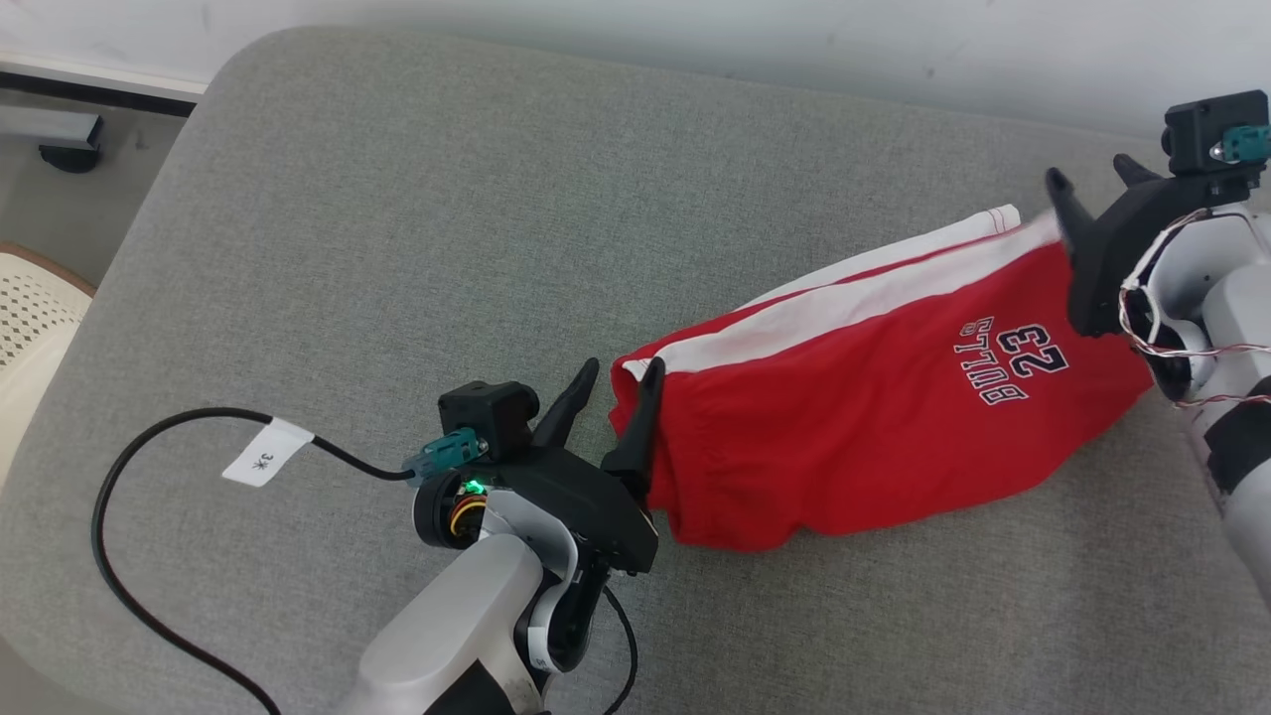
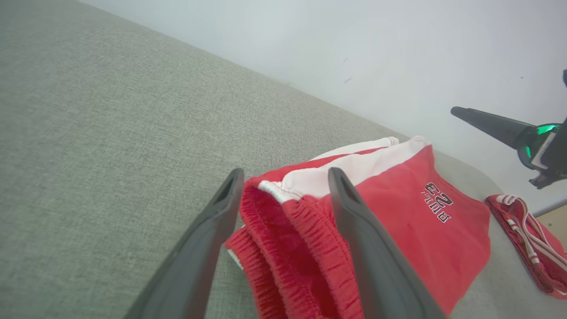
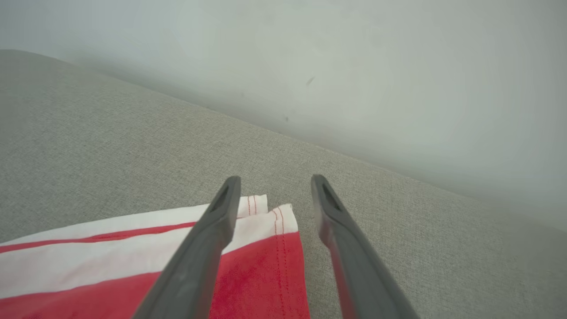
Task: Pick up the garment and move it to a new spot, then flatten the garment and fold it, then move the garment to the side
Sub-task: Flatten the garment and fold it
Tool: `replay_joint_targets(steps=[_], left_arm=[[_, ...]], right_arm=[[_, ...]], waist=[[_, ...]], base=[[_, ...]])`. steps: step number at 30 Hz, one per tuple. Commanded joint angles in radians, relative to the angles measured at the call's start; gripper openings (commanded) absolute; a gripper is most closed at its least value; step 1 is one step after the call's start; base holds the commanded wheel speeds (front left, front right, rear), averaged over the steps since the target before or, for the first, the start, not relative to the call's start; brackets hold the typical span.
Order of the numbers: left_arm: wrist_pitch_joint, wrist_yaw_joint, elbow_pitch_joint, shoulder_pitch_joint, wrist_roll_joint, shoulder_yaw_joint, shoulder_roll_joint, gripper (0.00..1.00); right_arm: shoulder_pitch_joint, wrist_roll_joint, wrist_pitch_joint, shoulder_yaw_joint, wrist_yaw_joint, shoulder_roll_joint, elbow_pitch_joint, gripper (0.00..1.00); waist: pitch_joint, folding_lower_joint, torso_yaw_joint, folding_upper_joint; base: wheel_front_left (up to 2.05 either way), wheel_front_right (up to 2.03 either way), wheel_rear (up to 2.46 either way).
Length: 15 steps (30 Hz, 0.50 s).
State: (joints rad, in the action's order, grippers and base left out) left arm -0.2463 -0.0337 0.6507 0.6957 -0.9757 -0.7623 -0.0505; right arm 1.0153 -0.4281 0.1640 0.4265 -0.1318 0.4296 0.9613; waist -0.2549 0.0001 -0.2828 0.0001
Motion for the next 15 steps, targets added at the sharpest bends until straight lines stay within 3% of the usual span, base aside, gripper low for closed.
replay_joint_targets(steps=[1,7,15], left_arm=[[-0.011,-0.01,0.009,0.01,-0.013,0.002,0.0,1.0],[-0.019,-0.032,0.029,0.008,0.015,0.055,-0.002,1.0],[-0.018,-0.081,-0.205,-0.163,0.294,0.202,-0.077,1.0]], right_arm=[[0.012,-0.015,-0.022,-0.004,0.002,-0.017,0.014,1.0],[-0.002,-0.061,-0.052,0.012,0.002,-0.048,0.054,1.0],[-0.057,-0.126,0.073,0.021,0.002,-0.028,0.156,1.0]], waist=[[0.002,-0.0001,0.0,-0.0001],[0.05,-0.0001,0.007,-0.0001],[0.142,-0.0001,-0.004,-0.0001]], base=[[0.0,0.0,0.0],[0.0,0.0,0.0],[0.0,0.0,0.0]])
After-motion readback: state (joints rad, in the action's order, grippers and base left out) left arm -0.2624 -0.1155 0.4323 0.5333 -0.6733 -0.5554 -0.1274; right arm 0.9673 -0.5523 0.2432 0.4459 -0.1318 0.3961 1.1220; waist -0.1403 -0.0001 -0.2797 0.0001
